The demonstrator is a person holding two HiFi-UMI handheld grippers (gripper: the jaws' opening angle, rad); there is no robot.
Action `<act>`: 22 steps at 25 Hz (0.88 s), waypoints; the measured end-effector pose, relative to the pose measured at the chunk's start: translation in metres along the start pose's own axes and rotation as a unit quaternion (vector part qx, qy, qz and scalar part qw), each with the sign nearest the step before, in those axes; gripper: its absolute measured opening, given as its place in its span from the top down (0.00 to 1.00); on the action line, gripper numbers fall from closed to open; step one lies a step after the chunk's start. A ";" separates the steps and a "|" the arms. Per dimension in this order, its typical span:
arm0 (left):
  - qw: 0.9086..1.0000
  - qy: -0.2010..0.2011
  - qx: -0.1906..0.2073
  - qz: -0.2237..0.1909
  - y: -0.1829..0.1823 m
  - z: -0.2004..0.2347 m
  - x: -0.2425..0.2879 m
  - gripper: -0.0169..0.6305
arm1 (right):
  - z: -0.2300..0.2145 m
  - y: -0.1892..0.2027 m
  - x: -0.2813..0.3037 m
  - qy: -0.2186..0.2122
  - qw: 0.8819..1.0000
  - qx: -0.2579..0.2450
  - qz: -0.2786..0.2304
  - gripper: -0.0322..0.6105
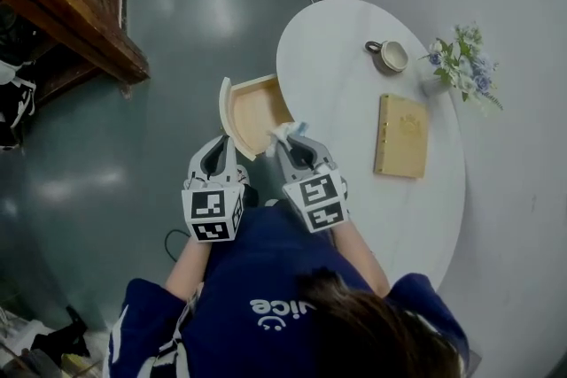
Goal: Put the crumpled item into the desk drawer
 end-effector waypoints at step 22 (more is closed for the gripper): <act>1.000 -0.018 -0.019 0.016 -0.024 0.030 0.042 0.97 | -0.029 -0.023 0.054 -0.013 0.998 0.008 0.060 0.87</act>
Point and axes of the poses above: the fingertips, and each gripper's own axes: x forward along the fingers, z to its left, y out of its underside, the point moved 7 cm from there along -x, backward along the fingers, and after that the axes turned 14 degrees about -y, right-handed, at the moved point
